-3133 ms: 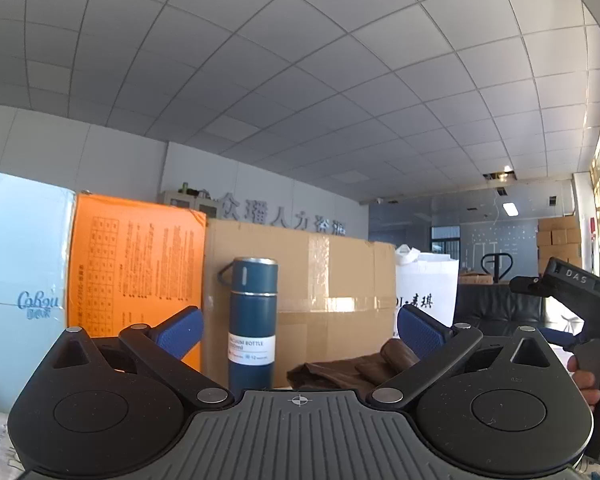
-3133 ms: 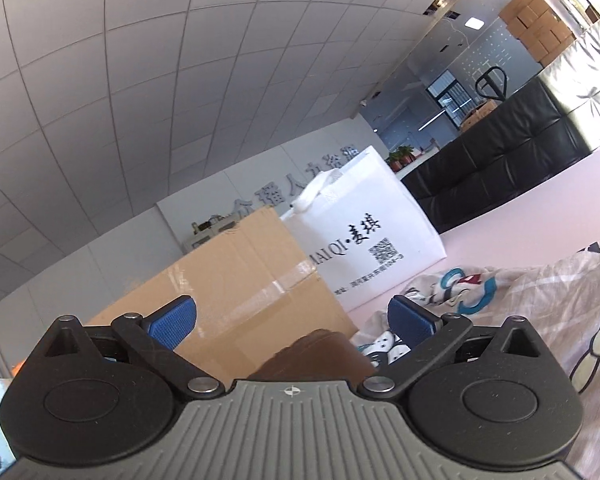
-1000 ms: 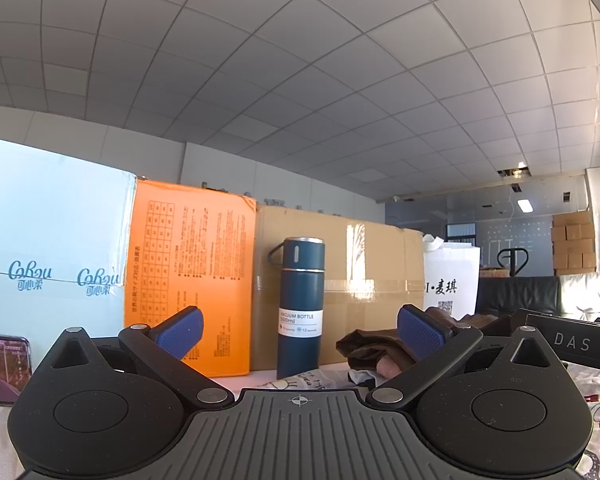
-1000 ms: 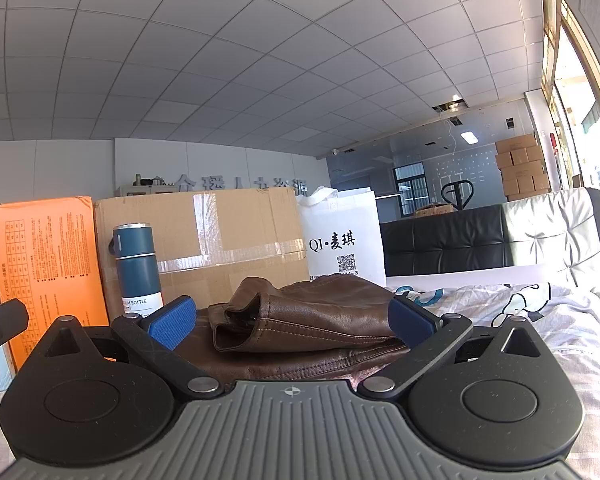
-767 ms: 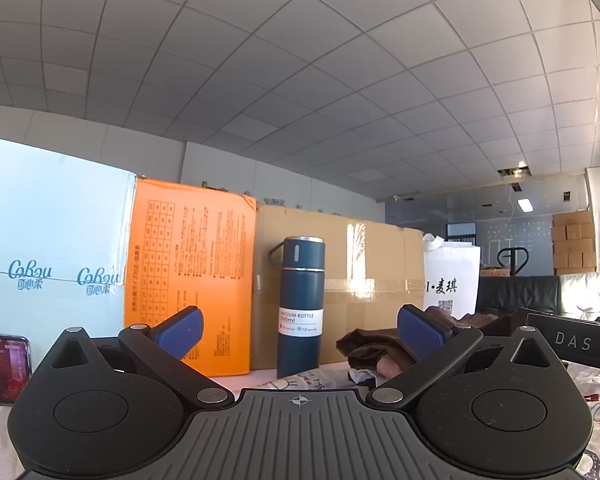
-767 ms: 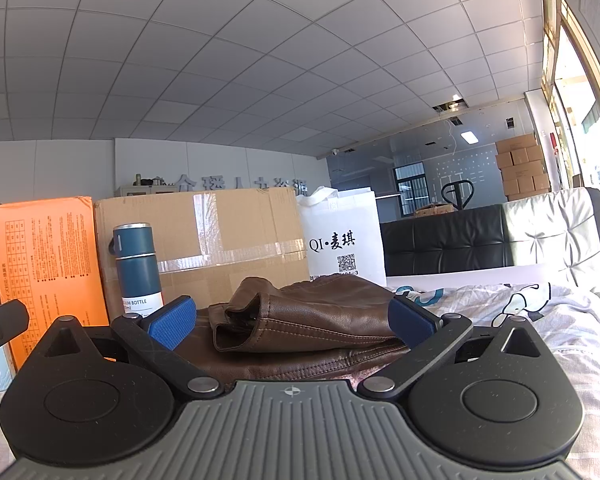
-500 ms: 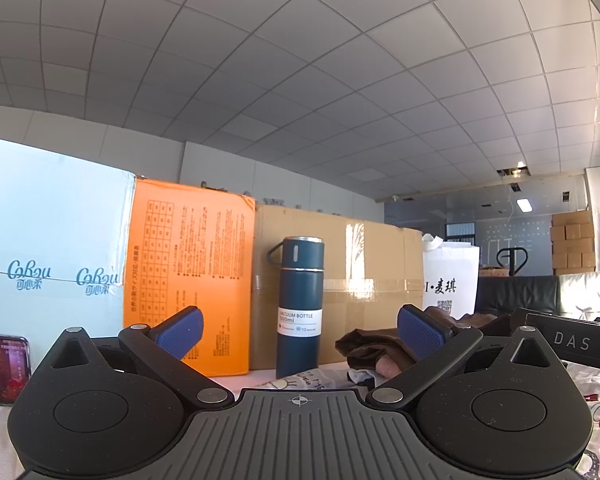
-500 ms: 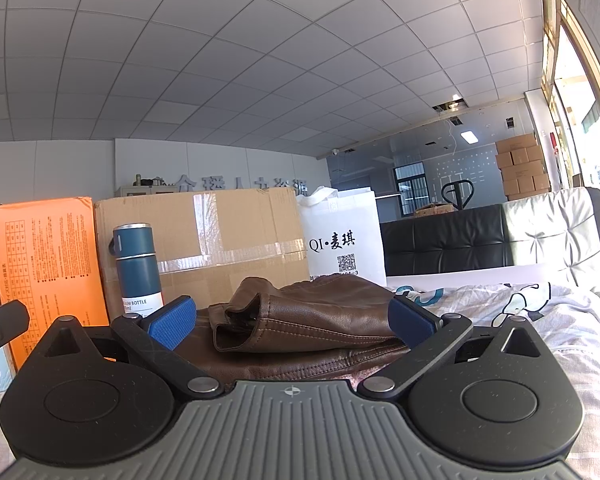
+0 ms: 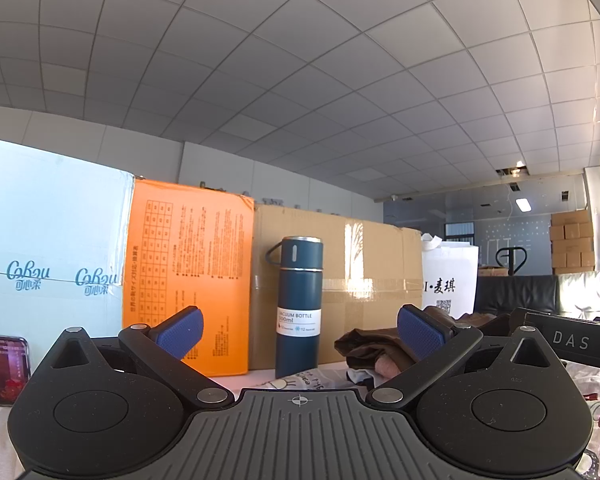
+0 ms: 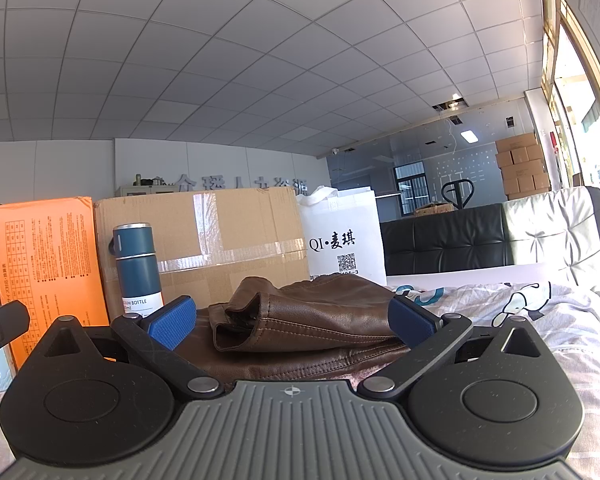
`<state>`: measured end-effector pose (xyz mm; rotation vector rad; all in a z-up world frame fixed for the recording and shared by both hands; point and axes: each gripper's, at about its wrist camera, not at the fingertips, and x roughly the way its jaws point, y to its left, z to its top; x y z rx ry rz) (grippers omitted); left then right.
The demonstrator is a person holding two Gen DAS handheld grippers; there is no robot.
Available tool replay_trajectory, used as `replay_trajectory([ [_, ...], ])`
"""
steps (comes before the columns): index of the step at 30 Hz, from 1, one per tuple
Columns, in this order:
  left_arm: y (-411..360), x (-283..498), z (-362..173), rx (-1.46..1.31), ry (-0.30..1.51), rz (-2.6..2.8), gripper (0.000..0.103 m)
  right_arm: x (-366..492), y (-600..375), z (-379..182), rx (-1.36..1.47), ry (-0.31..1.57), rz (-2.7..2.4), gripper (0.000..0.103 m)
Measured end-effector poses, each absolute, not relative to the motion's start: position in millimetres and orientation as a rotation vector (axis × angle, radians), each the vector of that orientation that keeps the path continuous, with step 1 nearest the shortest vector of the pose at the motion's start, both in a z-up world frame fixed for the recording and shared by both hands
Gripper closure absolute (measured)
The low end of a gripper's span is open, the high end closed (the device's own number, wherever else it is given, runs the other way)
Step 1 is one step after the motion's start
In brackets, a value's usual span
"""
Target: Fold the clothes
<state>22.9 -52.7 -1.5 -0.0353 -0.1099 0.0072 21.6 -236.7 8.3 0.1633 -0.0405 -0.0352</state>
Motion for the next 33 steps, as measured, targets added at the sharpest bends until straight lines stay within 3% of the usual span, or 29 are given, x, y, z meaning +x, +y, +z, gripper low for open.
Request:
replay_trajectory([
  [33, -53.5, 23.5, -1.6, -0.03, -0.107, 0.002, 0.0, 27.3, -234.7, 7.3, 0.159, -0.019, -0.025, 0.0],
])
